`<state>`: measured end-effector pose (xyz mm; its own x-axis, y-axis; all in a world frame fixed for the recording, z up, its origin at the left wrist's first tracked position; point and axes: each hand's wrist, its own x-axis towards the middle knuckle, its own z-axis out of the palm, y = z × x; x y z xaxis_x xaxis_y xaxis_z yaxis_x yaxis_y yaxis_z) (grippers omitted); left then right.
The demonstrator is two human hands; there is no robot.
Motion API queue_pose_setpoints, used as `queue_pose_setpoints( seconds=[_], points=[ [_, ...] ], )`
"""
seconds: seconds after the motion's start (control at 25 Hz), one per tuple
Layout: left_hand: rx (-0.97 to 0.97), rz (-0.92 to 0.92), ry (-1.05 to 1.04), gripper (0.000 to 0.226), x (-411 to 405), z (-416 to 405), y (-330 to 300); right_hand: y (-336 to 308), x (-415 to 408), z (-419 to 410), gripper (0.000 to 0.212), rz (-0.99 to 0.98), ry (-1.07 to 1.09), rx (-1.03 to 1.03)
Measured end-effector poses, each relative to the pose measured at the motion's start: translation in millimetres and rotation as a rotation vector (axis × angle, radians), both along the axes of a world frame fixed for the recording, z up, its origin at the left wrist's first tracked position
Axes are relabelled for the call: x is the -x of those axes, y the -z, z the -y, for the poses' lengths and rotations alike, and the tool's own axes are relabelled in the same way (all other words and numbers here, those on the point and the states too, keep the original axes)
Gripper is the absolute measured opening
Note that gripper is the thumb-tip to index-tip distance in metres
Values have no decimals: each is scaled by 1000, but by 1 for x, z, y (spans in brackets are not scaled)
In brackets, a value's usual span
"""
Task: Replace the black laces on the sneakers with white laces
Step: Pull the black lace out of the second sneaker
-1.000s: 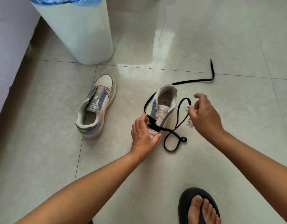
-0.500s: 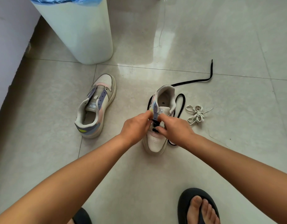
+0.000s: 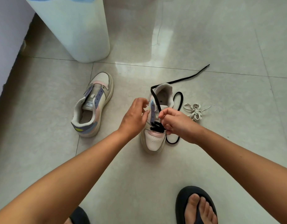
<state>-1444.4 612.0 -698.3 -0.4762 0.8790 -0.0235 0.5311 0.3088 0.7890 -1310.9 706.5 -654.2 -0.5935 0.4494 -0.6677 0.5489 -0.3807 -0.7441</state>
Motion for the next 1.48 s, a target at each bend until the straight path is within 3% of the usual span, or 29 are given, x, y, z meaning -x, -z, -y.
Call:
queue_pose_setpoints(
  seconds=[0.08, 0.12, 0.24, 0.32, 0.44, 0.56, 0.64, 0.72, 0.8, 0.88, 0.96, 1.04, 1.08, 1.16, 1.24, 1.28, 1.48],
  points=[
    [218, 98, -48, 13, 0, 0, 3, 2, 3, 5, 10, 154, -57, -223],
    [309, 137, -53, 12, -2, 0, 4, 2, 4, 7, 12, 209, -122, -319],
    [402, 147, -69, 13, -13, 0, 2, -3, 7, 13, 28, 449, -659, -719],
    [463, 79, -135, 15, -19, -1, -4, -5, 6, 15, 33, 565, -833, -945],
    [541, 115, -205, 18, -23, -8, -11, 1, 2, 14, 39, 557, -709, -1097],
    [608, 112, -166, 24, -36, -14, -17, 12, -7, 8, 43, 411, -529, -1248],
    [635, 63, -164, 33, -43, -15, -17, 13, -5, 3, 41, 405, -448, -1191],
    [666, 72, -170, 35, -46, -17, -17, 13, -2, 2, 29, 362, -314, -999],
    [714, 115, -168, 27, -45, -18, -17, 5, 6, -1, 16, 165, 14, -721],
    [769, 159, -149, 26, -43, -20, -19, -10, 15, -21, 15, -56, 401, -489],
    [793, 193, -144, 27, -40, -23, -22, -34, 21, -59, 18, -231, 743, -319],
    [812, 148, -121, 24, -37, -26, -23, -54, 18, -102, 20, -361, 943, -210],
    [828, 107, -102, 21, -35, -27, -24, -58, 13, -118, 18, -344, 925, -222],
    [865, 36, -72, 16, -31, -29, -25, -51, 0, -132, 9, -99, 682, -307],
    [906, 9, -50, 7, -27, -30, -26, -28, -10, -124, 24, 189, 372, -403],
    [926, 0, -35, 2, -26, -31, -28, -17, -10, -117, 31, 243, 265, -451],
    [945, 4, -16, 8, -20, -32, -33, 1, 16, -83, 38, 196, -275, -764]
  ],
)
